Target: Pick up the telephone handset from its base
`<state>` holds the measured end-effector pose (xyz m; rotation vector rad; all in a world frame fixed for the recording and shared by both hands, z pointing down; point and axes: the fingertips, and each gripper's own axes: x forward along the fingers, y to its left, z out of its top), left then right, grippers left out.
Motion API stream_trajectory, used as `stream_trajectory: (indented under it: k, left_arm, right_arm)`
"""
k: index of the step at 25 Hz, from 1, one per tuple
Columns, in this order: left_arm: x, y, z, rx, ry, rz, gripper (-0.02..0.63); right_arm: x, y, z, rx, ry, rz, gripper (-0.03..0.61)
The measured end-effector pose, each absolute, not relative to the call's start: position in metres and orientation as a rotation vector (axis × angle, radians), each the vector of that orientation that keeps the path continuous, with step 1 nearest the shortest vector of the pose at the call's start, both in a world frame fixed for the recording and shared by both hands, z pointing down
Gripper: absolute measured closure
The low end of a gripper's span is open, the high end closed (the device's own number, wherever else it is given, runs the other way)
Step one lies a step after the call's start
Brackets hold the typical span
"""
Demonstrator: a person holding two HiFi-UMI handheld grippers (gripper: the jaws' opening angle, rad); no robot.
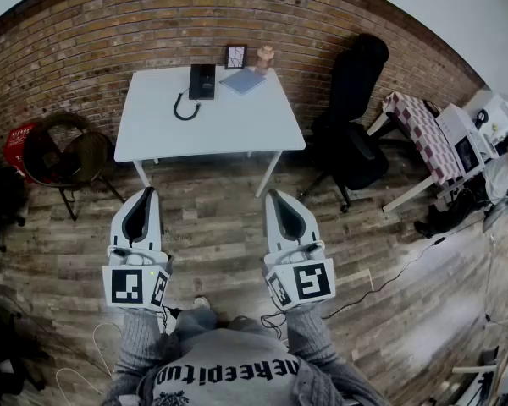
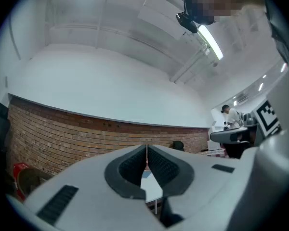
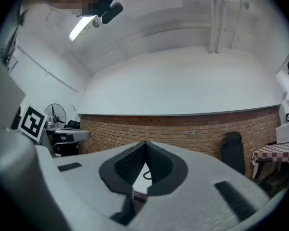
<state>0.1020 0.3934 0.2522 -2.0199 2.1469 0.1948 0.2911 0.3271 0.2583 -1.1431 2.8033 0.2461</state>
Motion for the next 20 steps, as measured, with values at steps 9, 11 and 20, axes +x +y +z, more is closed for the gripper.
stream_trajectory:
  k: [9,11,20]
  left_arm:
    - [0.115,0.401,0.247,-2.012,2.136,0.2,0.601]
    - [0.115,0.399,0.248,-2.016,2.131,0.198,0.601]
    - [0.099,0.385,0.249,-2.034,2.117,0.191,0.601]
  right_arm:
    - [0.3,0.335,0.254,-1.138,2.8,0.26,0.574]
    - [0.299,0.334,0.254,-1.14,2.801,0.261,0.574]
    - [0.282,0.321,0.257,-1.169,2.805,0.268,0.574]
